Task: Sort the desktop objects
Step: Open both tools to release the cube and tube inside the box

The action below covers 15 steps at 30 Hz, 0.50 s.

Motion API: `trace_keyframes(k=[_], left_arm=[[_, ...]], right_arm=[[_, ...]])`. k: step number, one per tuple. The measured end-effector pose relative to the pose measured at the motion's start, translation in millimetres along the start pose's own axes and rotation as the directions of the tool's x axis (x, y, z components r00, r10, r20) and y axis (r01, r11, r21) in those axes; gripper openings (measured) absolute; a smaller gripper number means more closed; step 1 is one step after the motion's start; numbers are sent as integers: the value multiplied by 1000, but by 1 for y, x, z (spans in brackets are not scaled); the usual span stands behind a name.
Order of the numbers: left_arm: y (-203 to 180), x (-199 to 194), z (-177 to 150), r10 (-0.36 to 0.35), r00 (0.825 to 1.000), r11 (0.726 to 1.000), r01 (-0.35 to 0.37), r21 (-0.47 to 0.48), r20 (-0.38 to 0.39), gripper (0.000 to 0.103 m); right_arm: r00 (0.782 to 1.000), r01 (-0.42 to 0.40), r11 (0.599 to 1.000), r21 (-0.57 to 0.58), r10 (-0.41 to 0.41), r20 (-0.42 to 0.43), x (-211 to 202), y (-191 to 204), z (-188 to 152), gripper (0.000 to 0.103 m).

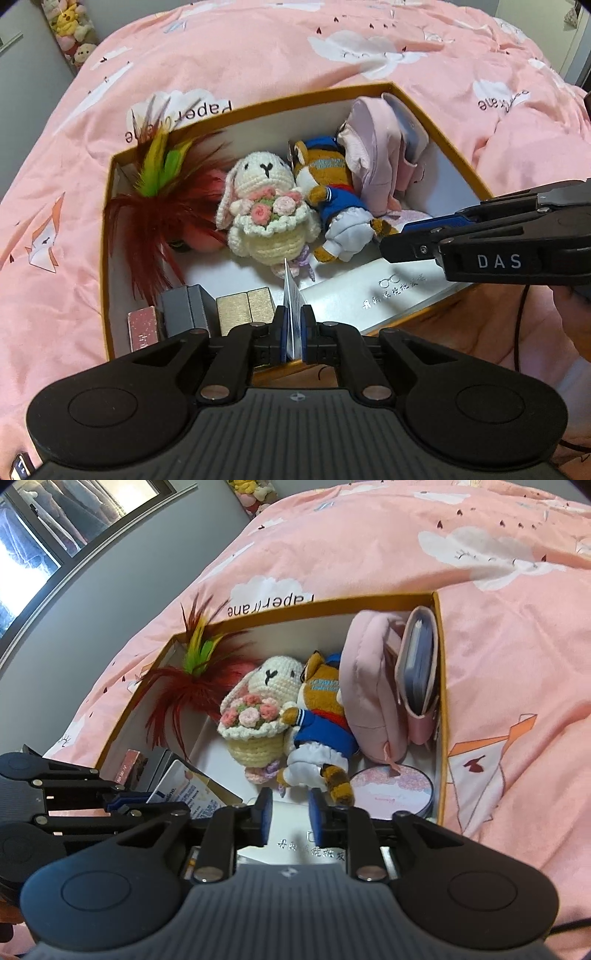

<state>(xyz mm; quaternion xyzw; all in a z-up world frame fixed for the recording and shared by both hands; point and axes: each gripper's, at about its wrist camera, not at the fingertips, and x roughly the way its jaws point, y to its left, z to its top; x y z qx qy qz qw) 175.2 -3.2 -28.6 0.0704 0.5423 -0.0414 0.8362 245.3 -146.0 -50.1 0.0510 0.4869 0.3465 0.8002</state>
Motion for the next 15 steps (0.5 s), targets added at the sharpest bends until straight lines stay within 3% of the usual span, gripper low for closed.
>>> trace_keyframes(k=[7,15], left_arm=[[-3,-30,-8,6,997,1000,-5,-10,74,21],[6,-58,-16,22,983,998,-11,-64,181,29]], right_arm=[[999,18,998,-56,-16,47,-26,25,-2,27],[988,98,985,-145,-78,136,-54,63,-4,36]])
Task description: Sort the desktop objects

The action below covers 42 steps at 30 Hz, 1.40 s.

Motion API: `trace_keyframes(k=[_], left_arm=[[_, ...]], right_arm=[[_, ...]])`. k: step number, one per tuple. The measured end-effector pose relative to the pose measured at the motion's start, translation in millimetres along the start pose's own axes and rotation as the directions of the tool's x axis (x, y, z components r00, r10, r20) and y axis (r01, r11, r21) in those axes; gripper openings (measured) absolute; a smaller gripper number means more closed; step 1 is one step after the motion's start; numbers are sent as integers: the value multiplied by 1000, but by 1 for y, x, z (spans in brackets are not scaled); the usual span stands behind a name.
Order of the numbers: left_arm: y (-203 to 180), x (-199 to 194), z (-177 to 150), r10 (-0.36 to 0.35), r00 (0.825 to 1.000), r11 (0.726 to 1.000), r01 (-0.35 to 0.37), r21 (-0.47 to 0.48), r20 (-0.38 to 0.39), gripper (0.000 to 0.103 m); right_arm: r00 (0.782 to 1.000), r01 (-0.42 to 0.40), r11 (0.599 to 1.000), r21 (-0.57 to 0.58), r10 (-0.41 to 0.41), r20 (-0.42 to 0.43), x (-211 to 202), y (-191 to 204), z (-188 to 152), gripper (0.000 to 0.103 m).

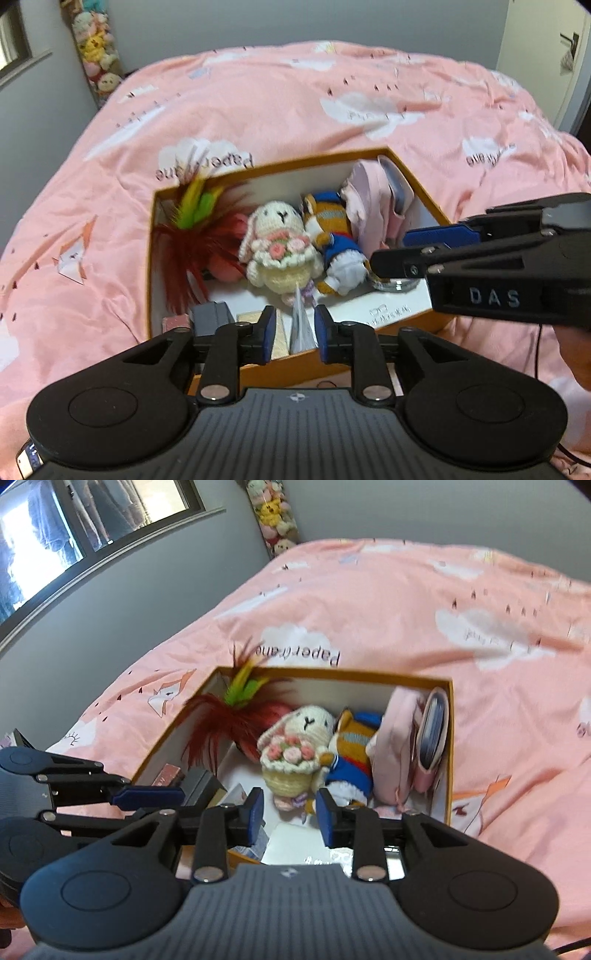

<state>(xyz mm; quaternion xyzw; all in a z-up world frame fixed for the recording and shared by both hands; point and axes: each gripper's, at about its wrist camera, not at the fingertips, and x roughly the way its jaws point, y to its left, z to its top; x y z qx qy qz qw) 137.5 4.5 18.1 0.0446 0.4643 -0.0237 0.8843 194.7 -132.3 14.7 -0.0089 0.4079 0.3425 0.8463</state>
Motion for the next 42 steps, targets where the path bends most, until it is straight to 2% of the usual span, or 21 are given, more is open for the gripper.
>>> trace_keyframes(k=[3,5,8,13,19,24,31,42], left_arm=[[4,-7,0,17,999,1000,-16,-19,40,34],[5,-11,-2,23,997,1000,-21,-23,75,45],[7,-14,-5,49,992,998,-45,-34,117,55],[14,-8,-11,30,991,996,-19,-82,132,61],[15,0,-22,17,988,996,-3,-95,153,64],[14,6,-31,15,988,995,1,-103,151,64],[10,18,-42,27,991,994,-13,-106,134,64],[13,33,-54,17,992,990,1,-144,125,66]], right_arm=[[1000,21,1000,-13,-20,23,-9,9,1,38],[998,45,999,-21,-44,36,-12,14,0,42],[993,104,994,-40,-102,52,-13,21,-2,44],[987,159,987,-31,-158,35,-7,19,-9,49],[973,230,973,-8,-230,-2,6,8,-24,49],[972,235,972,29,-234,-30,10,1,-37,49],[974,225,969,101,-225,-7,9,-7,-48,49],[965,260,963,72,-261,5,19,-3,-60,50]])
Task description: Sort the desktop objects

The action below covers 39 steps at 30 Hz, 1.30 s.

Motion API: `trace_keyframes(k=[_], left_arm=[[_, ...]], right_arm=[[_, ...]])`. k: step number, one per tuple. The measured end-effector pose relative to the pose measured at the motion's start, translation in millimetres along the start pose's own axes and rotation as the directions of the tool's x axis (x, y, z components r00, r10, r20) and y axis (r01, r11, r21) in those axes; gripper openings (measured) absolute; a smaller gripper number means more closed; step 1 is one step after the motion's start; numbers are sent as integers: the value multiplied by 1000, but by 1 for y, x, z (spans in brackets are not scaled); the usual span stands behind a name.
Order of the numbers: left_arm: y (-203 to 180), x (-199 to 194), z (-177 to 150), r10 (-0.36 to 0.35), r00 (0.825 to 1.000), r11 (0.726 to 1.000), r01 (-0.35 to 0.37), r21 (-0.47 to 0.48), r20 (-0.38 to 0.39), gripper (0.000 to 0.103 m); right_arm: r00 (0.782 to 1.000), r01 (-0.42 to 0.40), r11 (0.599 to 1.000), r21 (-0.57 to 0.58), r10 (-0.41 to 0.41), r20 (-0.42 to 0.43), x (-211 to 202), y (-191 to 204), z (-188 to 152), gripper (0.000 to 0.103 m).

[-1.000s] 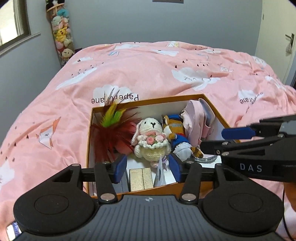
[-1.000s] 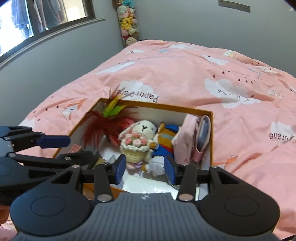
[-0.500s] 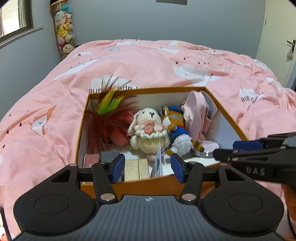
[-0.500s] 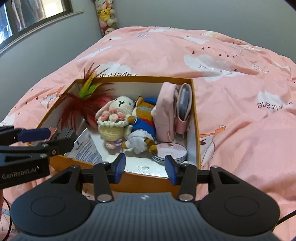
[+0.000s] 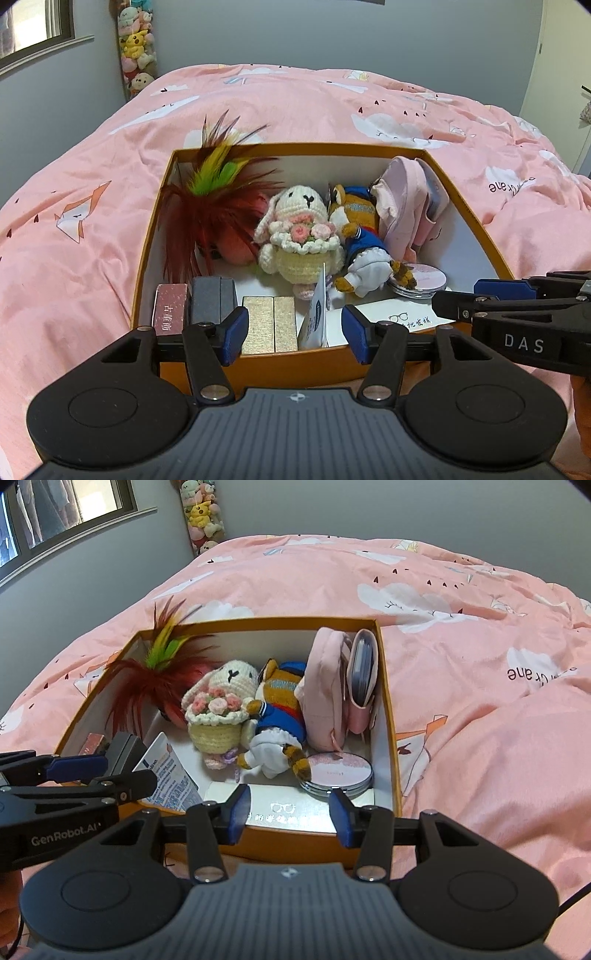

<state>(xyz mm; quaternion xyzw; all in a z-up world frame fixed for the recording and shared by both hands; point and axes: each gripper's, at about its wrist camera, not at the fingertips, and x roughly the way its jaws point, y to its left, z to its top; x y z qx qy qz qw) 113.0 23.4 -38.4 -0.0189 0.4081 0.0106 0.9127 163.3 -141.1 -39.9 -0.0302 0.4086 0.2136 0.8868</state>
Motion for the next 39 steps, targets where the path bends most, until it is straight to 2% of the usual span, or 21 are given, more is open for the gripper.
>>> trace_keyframes(k=[12,17,39], left_arm=[[6,5,-2,15,1000,999,-15,-34,-10,79],[6,7,-3,36,999,999,-37,-35,-14,87],[7,9,-4,23,999,999,-24,-41,-26,88]], right_arm=[[1000,2,1000,-3,-2,-1,5,-2,-1,51],[1000,7,1000,-3,-7,-2,6,-3,-2,55],[1000,13,1000,-8,-13,-12,10,-3,-3,57]])
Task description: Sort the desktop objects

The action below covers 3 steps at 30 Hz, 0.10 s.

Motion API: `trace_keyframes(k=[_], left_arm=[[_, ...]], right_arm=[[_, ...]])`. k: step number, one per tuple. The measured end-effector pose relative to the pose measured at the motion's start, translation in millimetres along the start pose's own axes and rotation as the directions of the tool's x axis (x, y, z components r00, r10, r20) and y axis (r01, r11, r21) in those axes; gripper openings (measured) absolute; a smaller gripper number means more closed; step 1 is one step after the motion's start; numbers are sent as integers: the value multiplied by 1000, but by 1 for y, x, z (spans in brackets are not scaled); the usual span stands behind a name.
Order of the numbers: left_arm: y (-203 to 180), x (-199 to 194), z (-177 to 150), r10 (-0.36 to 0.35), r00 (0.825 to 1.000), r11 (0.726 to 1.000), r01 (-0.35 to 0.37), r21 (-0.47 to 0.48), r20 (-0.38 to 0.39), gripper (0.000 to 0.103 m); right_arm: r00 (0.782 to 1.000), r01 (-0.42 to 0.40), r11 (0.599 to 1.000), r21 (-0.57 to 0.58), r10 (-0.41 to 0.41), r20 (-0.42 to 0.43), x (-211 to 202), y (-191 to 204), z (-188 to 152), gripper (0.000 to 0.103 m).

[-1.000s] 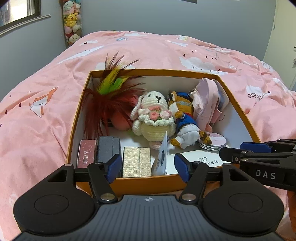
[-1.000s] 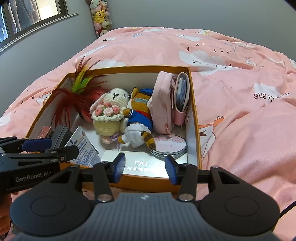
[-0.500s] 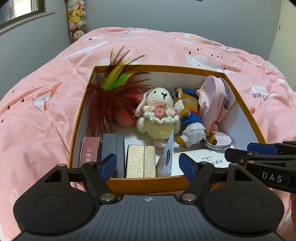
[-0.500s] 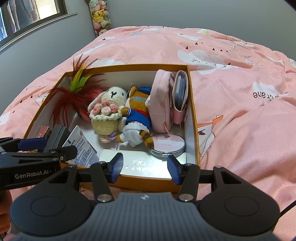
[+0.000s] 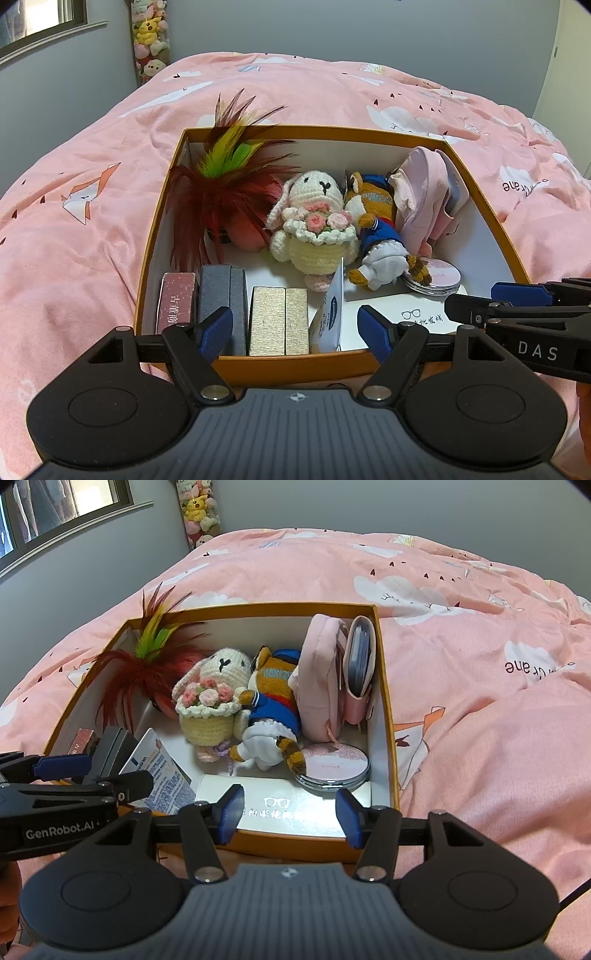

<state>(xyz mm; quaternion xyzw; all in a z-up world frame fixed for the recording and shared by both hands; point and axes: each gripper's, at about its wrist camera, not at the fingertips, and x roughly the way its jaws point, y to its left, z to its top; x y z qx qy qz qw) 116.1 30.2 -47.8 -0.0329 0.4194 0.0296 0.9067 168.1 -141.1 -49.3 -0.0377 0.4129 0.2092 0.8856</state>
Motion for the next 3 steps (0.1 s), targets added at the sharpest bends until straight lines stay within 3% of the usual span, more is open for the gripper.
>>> trace_keyframes(k=[3], left_arm=[[0,0,0,0,1000,1000,0,-1,0,88]], right_arm=[[1000,0,1000,0,0,0,0,0,0,57]])
